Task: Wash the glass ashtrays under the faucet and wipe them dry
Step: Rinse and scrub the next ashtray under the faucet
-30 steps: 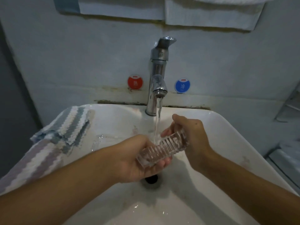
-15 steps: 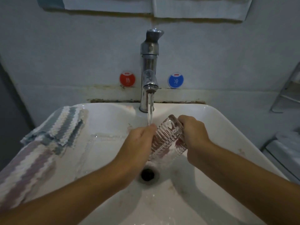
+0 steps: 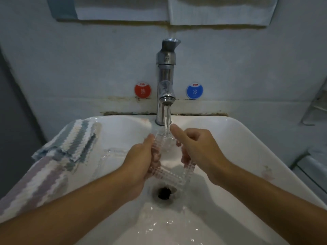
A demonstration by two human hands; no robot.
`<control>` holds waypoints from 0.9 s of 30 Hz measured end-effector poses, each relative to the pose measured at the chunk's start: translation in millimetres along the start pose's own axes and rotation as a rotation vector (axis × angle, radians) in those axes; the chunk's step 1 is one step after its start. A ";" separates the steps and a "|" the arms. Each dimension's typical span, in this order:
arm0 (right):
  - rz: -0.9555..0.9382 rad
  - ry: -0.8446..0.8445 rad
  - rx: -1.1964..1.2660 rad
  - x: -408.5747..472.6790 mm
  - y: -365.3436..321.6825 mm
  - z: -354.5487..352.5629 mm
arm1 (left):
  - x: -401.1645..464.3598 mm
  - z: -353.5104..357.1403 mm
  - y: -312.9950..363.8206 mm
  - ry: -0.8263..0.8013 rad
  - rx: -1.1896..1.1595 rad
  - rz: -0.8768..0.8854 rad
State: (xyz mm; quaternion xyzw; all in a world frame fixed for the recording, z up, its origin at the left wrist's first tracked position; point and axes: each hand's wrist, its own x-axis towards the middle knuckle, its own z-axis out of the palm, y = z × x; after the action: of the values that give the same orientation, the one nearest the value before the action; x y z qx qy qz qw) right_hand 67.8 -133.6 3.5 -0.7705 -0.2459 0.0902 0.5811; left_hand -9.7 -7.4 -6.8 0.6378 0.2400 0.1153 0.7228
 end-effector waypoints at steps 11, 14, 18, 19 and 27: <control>0.011 0.099 -0.033 1.7 -2.0 1.7 | -3.2 11.0 -0.8 -0.008 0.166 0.093; 0.019 0.124 -0.031 3.3 -0.2 -3.8 | -3.6 13.4 -4.4 -0.003 0.190 0.074; -0.084 -0.021 -0.137 0.9 -2.1 0.1 | -0.1 11.2 5.2 -0.007 0.087 0.014; -0.086 -0.013 -0.133 1.3 -2.6 1.1 | -0.5 10.6 5.9 0.001 0.067 0.019; -0.011 0.063 -0.147 -0.9 -0.8 0.8 | -1.3 14.7 -1.9 0.019 0.100 -0.012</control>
State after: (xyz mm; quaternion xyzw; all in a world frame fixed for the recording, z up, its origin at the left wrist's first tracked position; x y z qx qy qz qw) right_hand 66.4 -133.1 3.8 -0.8121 -0.2378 0.0445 0.5311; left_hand -3.8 -21.0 -7.3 0.6707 0.2561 0.1051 0.6882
